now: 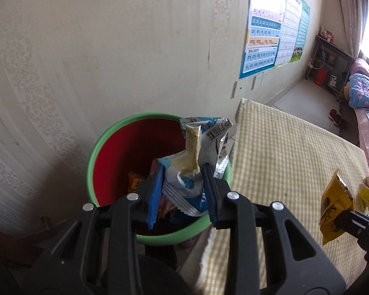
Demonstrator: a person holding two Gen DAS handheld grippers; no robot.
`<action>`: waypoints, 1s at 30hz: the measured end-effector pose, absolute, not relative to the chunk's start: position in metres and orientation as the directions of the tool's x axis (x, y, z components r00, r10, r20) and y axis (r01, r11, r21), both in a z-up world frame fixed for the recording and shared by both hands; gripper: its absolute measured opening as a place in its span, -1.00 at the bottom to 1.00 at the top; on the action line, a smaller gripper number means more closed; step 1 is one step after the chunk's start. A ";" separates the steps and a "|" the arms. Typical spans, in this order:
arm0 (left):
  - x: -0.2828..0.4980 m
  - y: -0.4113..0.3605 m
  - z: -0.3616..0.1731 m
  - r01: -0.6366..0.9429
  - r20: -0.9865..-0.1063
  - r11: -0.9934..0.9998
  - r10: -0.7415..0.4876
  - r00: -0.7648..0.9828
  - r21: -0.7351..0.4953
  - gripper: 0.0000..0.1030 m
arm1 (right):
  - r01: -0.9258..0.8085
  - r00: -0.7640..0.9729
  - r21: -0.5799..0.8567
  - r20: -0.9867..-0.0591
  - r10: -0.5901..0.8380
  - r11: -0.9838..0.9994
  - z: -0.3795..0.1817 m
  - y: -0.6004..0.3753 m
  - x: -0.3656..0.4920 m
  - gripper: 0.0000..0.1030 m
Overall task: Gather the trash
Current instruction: 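Carry the blue-white wrapper and yellow candy wrapper over the bin with both grippers, then open both grippers over the bin to drop both wrappers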
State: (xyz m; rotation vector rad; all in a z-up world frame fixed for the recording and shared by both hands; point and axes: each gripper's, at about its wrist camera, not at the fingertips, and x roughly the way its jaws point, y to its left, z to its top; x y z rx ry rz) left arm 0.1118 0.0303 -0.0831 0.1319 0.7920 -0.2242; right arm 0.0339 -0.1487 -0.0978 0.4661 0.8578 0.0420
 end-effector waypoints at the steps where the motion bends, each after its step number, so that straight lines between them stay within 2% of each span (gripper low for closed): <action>1: 0.118 0.037 -0.085 0.236 -0.724 0.971 -0.139 0.676 0.035 -0.40 | 0.133 0.657 0.420 -0.716 0.238 0.898 -0.097 -0.142 0.046 -0.71; 7: 0.149 0.075 -0.093 0.160 -0.746 0.986 -0.074 0.661 0.045 -0.40 | 0.061 0.623 0.482 -0.702 0.343 0.874 -0.097 -0.102 0.109 -0.71; 11: 0.162 0.093 -0.095 0.111 -0.752 0.993 -0.046 0.657 0.035 -0.36 | 0.043 0.612 0.479 -0.706 0.355 0.877 -0.101 -0.080 0.138 -0.71; 13: 0.164 0.099 -0.097 0.090 -0.756 0.996 -0.045 0.653 0.018 -0.11 | 0.051 0.617 0.499 -0.697 0.366 0.865 -0.104 -0.076 0.148 -0.43; 14: 0.164 0.100 -0.098 0.087 -0.757 0.996 -0.048 0.652 0.012 -0.07 | 0.057 0.619 0.514 -0.691 0.373 0.856 -0.105 -0.074 0.147 0.00; 15: 0.163 0.099 -0.098 0.086 -0.756 0.996 -0.044 0.653 0.015 0.05 | 0.066 0.626 0.527 -0.683 0.376 0.847 -0.106 -0.076 0.146 0.15; 16: 0.162 0.097 -0.099 0.087 -0.755 0.996 -0.040 0.654 0.023 0.18 | 0.073 0.634 0.535 -0.676 0.375 0.842 -0.106 -0.078 0.145 0.15; 18: 0.160 0.093 -0.101 0.100 -0.754 0.994 -0.037 0.655 0.038 0.26 | 0.085 0.641 0.527 -0.679 0.359 0.846 -0.104 -0.088 0.139 0.15; 22: 0.153 0.085 -0.101 0.127 -0.753 0.991 -0.049 0.656 0.046 0.33 | 0.172 0.688 0.449 -0.692 0.219 0.877 -0.094 -0.139 0.102 0.14; 26: 0.144 0.077 -0.097 0.141 -0.742 0.989 -0.065 0.667 0.040 0.39 | 0.350 0.703 0.282 -0.710 -0.051 0.893 -0.089 -0.219 0.037 0.15; 30: 0.135 0.060 -0.094 0.177 -0.742 0.984 -0.096 0.664 0.031 0.39 | 0.577 0.620 0.158 -0.724 -0.303 0.802 -0.093 -0.315 -0.026 0.18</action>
